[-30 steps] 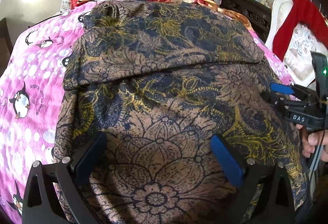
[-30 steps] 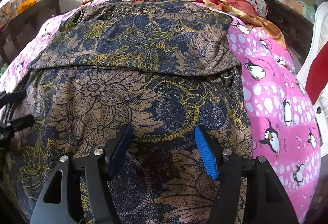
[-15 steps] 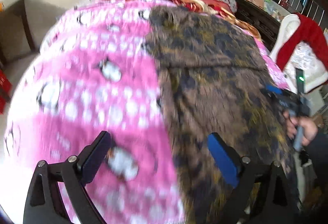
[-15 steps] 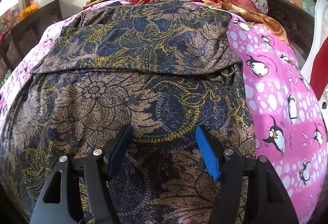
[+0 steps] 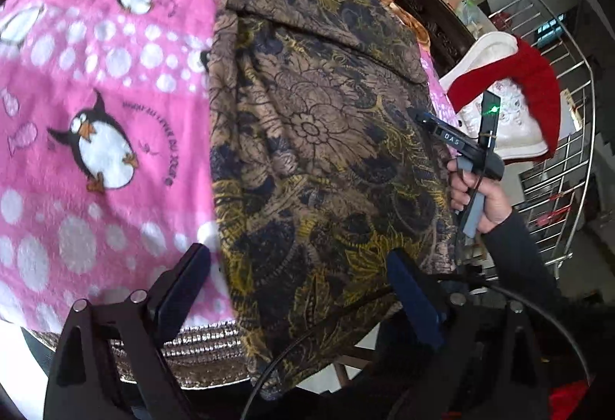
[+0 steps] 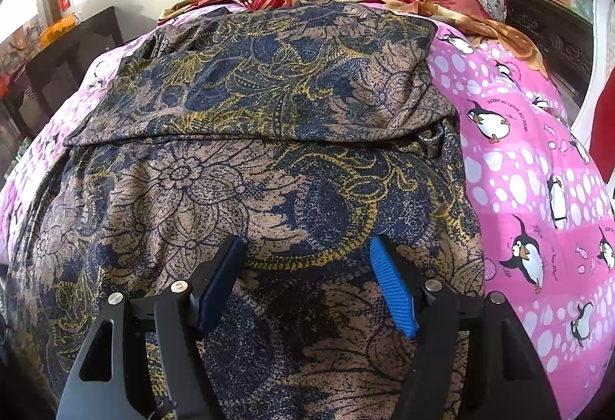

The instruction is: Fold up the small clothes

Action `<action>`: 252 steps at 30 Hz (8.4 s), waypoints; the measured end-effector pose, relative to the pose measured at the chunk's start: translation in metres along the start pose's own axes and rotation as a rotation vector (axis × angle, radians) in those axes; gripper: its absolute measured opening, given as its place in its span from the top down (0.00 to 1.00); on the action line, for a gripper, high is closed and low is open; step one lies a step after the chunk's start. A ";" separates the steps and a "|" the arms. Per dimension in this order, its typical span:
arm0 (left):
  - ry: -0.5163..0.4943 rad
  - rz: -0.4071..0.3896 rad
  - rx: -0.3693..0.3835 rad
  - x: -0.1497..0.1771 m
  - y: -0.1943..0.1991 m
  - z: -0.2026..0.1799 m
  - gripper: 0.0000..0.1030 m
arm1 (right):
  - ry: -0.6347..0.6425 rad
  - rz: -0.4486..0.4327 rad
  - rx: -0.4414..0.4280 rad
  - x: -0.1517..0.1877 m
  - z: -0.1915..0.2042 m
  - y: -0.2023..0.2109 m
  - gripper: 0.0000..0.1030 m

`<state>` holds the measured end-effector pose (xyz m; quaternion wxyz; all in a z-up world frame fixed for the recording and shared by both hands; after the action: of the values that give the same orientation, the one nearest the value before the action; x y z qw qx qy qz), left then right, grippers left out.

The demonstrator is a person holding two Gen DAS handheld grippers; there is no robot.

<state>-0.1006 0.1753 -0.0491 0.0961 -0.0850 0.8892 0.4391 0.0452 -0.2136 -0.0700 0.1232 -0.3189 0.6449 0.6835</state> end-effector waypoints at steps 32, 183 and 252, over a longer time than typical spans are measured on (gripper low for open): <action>-0.116 0.109 0.138 0.021 -0.007 0.001 0.65 | -0.219 0.014 -0.253 0.180 -0.099 0.145 0.46; -0.179 -0.308 -0.502 -0.138 -0.144 -0.102 0.00 | -0.036 -0.050 0.041 -0.020 0.005 -0.007 0.39; 0.194 -0.458 0.015 -0.080 -0.047 0.007 0.22 | -0.018 -0.060 0.044 -0.021 0.009 -0.010 0.30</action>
<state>-0.0119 0.1581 -0.0697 0.1080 -0.3252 0.8550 0.3893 0.0645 -0.1989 -0.0655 0.1563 -0.3291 0.6489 0.6680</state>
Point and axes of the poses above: each gripper's, at about its wrist camera, not at the fingertips, and y roughly against the way its jaws point, z to its left, x to its underside, the point moved 1 cm from there along -y, roughly the way its jaws point, and after that the axes turned 6 degrees about y, right-handed, at the moved point
